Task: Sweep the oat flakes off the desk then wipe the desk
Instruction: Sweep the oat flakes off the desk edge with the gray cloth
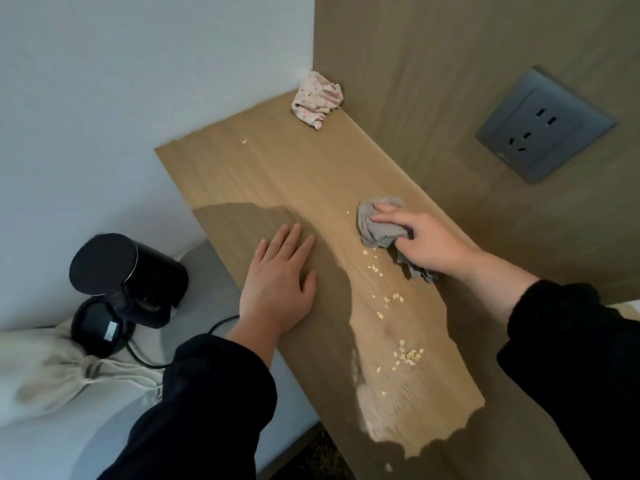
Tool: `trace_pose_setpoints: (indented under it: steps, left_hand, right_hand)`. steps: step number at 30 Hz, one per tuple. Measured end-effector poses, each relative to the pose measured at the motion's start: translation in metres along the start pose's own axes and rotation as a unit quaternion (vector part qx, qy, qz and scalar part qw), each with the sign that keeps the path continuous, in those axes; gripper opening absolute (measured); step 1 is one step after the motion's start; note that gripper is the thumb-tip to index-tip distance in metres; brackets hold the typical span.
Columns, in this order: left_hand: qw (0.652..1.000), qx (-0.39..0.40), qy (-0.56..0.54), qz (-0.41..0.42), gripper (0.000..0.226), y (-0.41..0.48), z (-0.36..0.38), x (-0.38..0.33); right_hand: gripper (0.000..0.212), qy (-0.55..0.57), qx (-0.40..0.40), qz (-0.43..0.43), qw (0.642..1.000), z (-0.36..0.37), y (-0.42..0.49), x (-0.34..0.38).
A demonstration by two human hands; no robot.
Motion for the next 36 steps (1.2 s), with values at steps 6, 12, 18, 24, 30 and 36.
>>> trace_pose_setpoints:
  steps: [6,12,18,24,30,36]
  left_hand:
    - [1.000,-0.013,-0.011,-0.006,0.067,-0.001,-0.003,-0.003]
    - [0.999,-0.016,-0.023,-0.028,0.064,-0.002,-0.006,-0.002]
    - [0.999,-0.013,-0.018,-0.024,0.063,-0.001,-0.006,-0.003]
    - [0.999,-0.016,-0.016,-0.022,0.063,-0.001,-0.006,-0.003]
    - [0.999,-0.013,-0.017,-0.028,0.062,-0.001,-0.007,-0.004]
    - [0.999,-0.013,-0.017,-0.030,0.061,-0.002,-0.007,-0.004]
  right_hand:
    - [0.053,0.076,0.091,0.010,0.993,-0.009,-0.048,0.021]
    - [0.048,0.029,-0.057,0.013,0.998,-0.051,0.039,0.025]
    - [0.060,-0.011,-0.035,-0.001,0.999,-0.012,0.095,0.022]
    - [0.072,0.046,0.093,-0.073,0.992,0.021,0.010,0.023]
    - [0.068,0.098,0.262,-0.032,0.959,0.029,-0.063,0.006]
    - [0.061,0.024,0.005,-0.018,1.000,-0.049,-0.014,0.015]
Point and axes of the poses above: each hand's wrist, its own y-axis towards the middle knuckle, its own z-axis out of the palm, x = y × z, the point moved 4 cm from there along y, towards the middle knuckle, and after that the axes turned 9 degrees about z, right-handed, at the moved point
